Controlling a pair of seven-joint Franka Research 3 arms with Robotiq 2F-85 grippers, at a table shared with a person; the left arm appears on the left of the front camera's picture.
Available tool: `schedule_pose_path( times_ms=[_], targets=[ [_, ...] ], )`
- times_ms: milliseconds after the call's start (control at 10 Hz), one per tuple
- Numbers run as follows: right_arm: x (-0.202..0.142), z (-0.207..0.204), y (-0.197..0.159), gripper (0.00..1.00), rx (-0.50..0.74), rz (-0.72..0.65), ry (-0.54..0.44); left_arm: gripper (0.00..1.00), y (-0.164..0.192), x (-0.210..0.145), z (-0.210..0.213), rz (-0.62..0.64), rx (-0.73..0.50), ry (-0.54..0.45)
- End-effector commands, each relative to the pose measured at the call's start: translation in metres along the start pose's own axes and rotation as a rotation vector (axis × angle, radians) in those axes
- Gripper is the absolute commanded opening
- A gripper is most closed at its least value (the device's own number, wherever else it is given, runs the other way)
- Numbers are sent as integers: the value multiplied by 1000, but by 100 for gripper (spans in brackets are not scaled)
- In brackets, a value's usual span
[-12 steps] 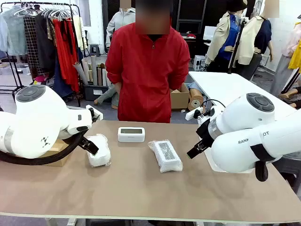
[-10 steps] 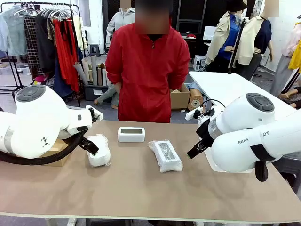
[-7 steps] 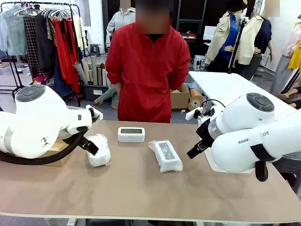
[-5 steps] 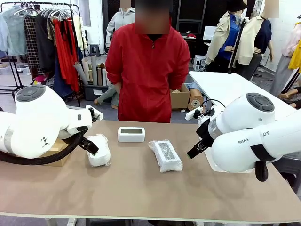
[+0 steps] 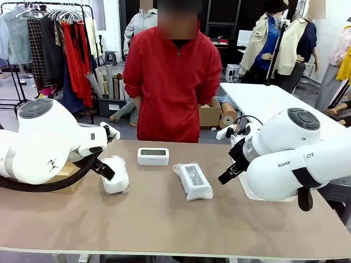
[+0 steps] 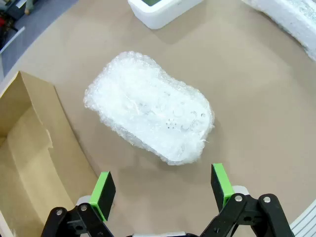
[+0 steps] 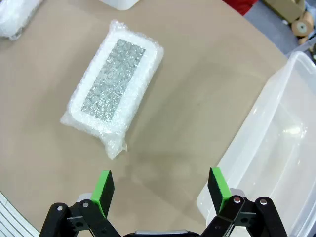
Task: Separate and place wrapped and unwrapped clocks.
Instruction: Pick up the Digital clock indicated by the person.
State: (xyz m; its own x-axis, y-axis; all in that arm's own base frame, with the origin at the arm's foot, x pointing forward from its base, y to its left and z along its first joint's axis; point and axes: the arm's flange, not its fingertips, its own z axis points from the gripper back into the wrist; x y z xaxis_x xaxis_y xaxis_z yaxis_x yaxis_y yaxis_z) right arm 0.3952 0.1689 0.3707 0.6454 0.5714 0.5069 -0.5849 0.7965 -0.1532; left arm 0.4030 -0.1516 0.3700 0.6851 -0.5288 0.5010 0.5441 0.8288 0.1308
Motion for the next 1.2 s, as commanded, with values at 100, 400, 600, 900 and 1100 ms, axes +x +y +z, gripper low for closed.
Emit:
schedule_pose_path(
  times_ms=[100, 400, 600, 900, 1100],
  targets=[
    [0, 0, 0, 100, 0, 0, 0, 100, 0, 0, 0, 0, 0, 0],
    [0, 0, 0, 100, 0, 0, 0, 100, 0, 0, 0, 0, 0, 0],
    [0, 0, 0, 100, 0, 0, 0, 100, 0, 0, 0, 0, 0, 0],
    [0, 0, 0, 100, 0, 0, 0, 100, -5, 3, 8, -34, -11, 23],
    [1, 3, 6, 100, 88, 7, 38, 100, -7, 7, 24, -93, -98, 90]
  ],
)
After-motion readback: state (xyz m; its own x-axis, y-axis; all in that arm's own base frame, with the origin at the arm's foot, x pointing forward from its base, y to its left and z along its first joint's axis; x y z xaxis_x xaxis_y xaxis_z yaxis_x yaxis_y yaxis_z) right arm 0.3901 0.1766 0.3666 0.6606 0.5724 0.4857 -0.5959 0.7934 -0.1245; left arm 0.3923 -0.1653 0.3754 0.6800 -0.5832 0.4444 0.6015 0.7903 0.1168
